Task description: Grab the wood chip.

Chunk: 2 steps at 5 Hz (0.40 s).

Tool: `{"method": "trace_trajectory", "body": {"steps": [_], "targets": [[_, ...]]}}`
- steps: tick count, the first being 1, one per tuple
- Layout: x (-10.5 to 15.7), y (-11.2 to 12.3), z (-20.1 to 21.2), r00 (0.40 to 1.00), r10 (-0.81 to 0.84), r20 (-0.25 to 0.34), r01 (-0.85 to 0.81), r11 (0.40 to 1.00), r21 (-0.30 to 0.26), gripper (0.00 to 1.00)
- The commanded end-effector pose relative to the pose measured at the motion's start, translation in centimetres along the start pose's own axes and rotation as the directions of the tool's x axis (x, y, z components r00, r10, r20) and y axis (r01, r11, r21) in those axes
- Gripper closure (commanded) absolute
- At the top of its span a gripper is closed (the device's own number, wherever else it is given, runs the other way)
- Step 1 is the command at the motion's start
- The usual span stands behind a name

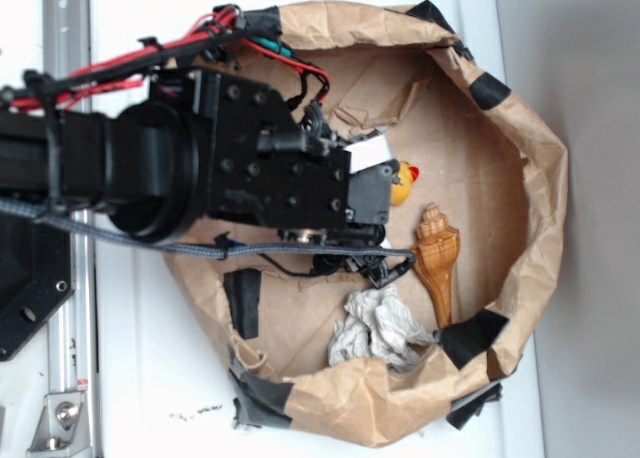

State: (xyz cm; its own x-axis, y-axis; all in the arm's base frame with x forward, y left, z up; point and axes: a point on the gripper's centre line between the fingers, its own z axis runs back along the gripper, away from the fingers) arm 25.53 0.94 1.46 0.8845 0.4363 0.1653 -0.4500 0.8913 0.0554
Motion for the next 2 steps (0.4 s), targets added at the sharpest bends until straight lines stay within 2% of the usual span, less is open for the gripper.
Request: {"method": "trace_trajectory", "body": {"steps": [1,2], "targets": [[0.32,1.60,-0.98,0.999,-0.047,-0.018,0.047,0.999,-0.007,0.00],[-0.05,1.92,-0.98,0.999,-0.026,-0.027,0.025,0.999,-0.026,1.00]]}}
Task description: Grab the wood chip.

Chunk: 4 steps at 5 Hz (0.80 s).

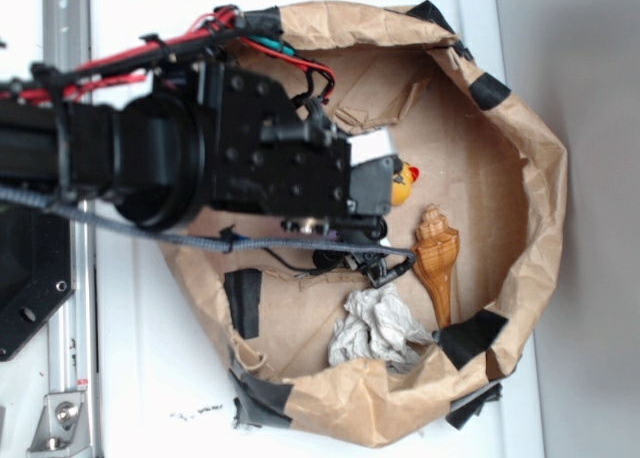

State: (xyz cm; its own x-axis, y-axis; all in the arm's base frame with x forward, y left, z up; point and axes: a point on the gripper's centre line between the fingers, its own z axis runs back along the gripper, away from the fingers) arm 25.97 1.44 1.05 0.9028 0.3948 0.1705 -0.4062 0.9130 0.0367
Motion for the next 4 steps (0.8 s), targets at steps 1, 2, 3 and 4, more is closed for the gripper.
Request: {"method": "trace_trajectory", "body": {"steps": [1,2,3,4], "targets": [[-0.7,2.0,-0.1,0.999,0.022,-0.031,-0.022,1.000,-0.006,1.00],[-0.4,2.2,-0.1,0.999,0.017,-0.034,-0.017,1.000,-0.002,1.00],[-0.1,2.4,-0.1,0.999,0.006,-0.041,-0.006,1.000,0.001,1.00],[0.7,2.5,1.1,0.999,-0.040,-0.019,0.040,0.998,0.046,1.00]]}}
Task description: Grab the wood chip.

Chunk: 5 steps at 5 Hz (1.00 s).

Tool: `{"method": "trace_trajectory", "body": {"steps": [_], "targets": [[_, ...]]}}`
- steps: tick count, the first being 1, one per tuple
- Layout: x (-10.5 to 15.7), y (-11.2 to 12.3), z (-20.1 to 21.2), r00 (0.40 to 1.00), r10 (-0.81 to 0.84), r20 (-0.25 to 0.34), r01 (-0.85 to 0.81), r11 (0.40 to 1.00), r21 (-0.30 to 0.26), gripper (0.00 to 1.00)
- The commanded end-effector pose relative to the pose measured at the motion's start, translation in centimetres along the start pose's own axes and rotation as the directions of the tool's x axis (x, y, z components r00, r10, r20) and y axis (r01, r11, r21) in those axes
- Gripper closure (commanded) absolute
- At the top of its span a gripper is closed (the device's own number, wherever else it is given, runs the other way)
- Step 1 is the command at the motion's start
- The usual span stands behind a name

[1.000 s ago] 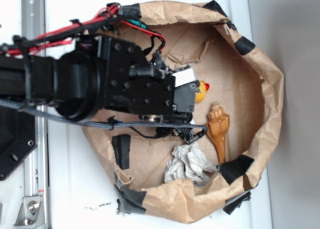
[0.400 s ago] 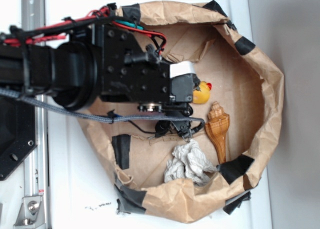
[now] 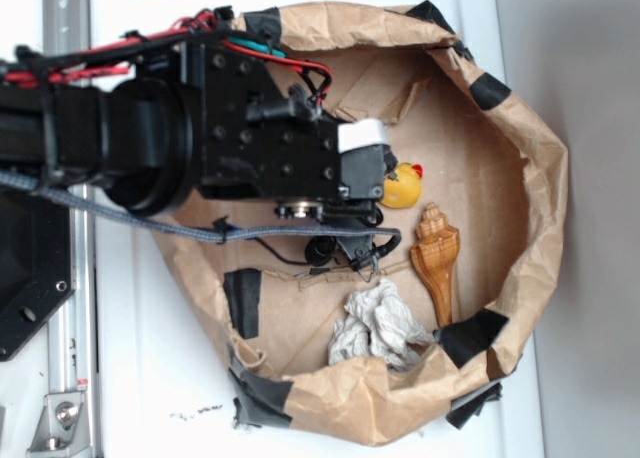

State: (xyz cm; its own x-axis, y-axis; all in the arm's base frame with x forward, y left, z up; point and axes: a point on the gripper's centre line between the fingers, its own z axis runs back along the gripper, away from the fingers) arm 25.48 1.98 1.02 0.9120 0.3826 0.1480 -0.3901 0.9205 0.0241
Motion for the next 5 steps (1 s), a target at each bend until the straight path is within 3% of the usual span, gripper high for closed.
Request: {"method": "trace_trajectory", "body": {"steps": [1,2,3,4,5], "targets": [[1.6,2.0,3.5,0.996,-0.081,0.045,0.076,0.992,0.097,1.00],[2.3,1.2,7.6,0.948,-0.312,0.068,0.304,0.947,0.103,1.00],[1.2,0.1,12.4,0.914,-0.384,0.128,0.370,0.921,0.119,1.00],[1.6,0.5,14.6,0.887,-0.432,0.163,0.426,0.902,0.070,1.00],[1.6,1.2,15.6,0.883,-0.446,0.146,0.452,0.892,-0.006,1.00]]}}
